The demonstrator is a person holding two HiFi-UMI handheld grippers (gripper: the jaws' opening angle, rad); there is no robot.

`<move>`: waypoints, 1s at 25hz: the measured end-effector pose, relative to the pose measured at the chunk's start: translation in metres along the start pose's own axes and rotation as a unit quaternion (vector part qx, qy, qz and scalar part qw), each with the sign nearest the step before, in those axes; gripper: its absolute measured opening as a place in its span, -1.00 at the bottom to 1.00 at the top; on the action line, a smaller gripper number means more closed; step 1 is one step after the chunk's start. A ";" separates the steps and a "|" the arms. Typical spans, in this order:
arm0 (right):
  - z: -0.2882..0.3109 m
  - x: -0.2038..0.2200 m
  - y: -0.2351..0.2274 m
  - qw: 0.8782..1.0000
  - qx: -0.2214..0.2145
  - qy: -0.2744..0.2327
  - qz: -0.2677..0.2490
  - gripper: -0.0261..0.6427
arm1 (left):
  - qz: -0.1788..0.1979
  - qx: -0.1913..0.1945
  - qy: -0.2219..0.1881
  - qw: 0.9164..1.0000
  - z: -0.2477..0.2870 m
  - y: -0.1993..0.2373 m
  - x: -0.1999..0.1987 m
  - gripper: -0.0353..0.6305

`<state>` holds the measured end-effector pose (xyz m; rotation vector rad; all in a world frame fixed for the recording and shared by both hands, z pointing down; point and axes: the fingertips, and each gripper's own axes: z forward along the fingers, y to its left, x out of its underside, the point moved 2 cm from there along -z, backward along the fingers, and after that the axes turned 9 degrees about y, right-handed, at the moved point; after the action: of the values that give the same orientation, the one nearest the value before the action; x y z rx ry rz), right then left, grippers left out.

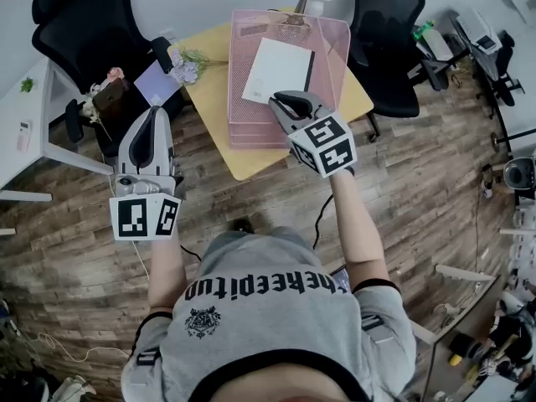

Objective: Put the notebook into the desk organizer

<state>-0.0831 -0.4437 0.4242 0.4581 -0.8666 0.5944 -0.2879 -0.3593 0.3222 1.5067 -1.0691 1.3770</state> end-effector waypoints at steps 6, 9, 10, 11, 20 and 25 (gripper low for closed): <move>-0.035 0.004 -0.008 0.995 0.039 -0.063 0.073 -0.91 | 0.004 0.013 -0.006 1.000 0.002 -0.024 -0.006 -0.88; -0.054 0.006 -0.009 0.991 0.057 -0.087 0.081 -0.91 | 0.005 0.017 -0.009 1.000 0.002 -0.036 -0.009 -0.88; -0.060 0.005 -0.010 0.990 0.062 -0.096 0.084 -0.91 | 0.004 0.018 -0.009 1.000 0.002 -0.040 -0.010 -0.88; -0.066 0.006 -0.010 0.988 0.067 -0.104 0.087 -0.91 | 0.004 0.020 -0.009 1.000 0.002 -0.043 -0.011 -0.88; -0.130 0.011 -0.013 0.974 0.127 -0.160 0.103 -0.91 | 0.008 0.033 -0.010 0.999 -0.007 -0.086 -0.019 -0.88; -0.164 0.015 -0.012 0.965 0.154 -0.184 0.108 -0.91 | 0.014 0.036 -0.009 0.999 -0.019 -0.106 -0.024 -0.88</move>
<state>0.0251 -0.3504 0.3408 0.7789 -1.1947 0.8670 -0.1935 -0.3069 0.2970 1.5646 -1.0664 1.4368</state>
